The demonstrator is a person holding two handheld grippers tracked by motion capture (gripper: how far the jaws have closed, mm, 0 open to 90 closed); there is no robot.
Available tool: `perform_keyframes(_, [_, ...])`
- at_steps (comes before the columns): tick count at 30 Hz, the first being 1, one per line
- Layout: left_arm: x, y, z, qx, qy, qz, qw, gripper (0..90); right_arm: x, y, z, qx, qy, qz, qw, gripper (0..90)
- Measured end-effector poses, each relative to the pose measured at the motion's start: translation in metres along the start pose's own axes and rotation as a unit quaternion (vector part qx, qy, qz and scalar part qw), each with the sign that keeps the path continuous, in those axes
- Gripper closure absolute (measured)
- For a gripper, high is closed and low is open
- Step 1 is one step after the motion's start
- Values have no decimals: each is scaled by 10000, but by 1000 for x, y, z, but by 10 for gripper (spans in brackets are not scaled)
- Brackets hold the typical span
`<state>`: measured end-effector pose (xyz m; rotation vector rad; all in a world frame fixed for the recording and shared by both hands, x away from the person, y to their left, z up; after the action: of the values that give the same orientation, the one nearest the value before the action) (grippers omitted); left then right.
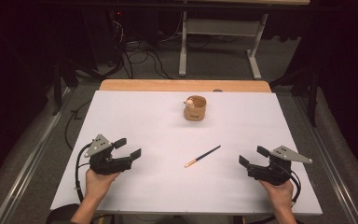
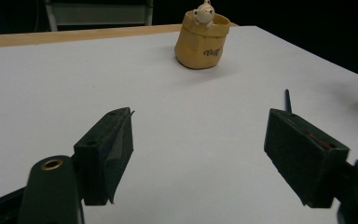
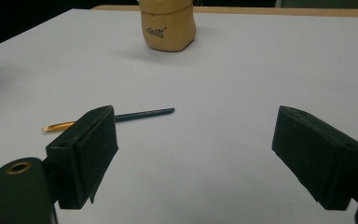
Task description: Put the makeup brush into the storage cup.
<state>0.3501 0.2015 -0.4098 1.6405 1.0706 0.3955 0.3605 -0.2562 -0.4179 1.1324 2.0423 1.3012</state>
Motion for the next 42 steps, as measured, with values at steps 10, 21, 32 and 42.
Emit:
perform_keyframes(10, [0,0,0,-2,3,-14,10000,243,3,2,4,-14,70,-4,10000,164])
perform_keyframes(21, [0,-1,1,36,9,-7,10000,244,12,7,11,-110,249,-16,9996,165])
perform_keyframes(32, [0,-1,3,65,-4,9,10000,245,25,13,20,-118,420,-171,9989,167])
perform_keyframes(42, [-1,0,7,103,-60,37,9999,246,44,21,34,-32,562,-437,9975,169])
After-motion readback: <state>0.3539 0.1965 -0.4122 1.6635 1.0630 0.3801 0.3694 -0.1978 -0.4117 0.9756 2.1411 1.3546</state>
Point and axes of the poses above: each handheld gripper's, and its own axes: z roughly forward along the jaws, y roughly out of its top, x roughly to its left, the point moved 4 cm from there along z, roughly forward along the jaws, and after that the axes turned 5 degrees about -z, right-handed, at the moved point
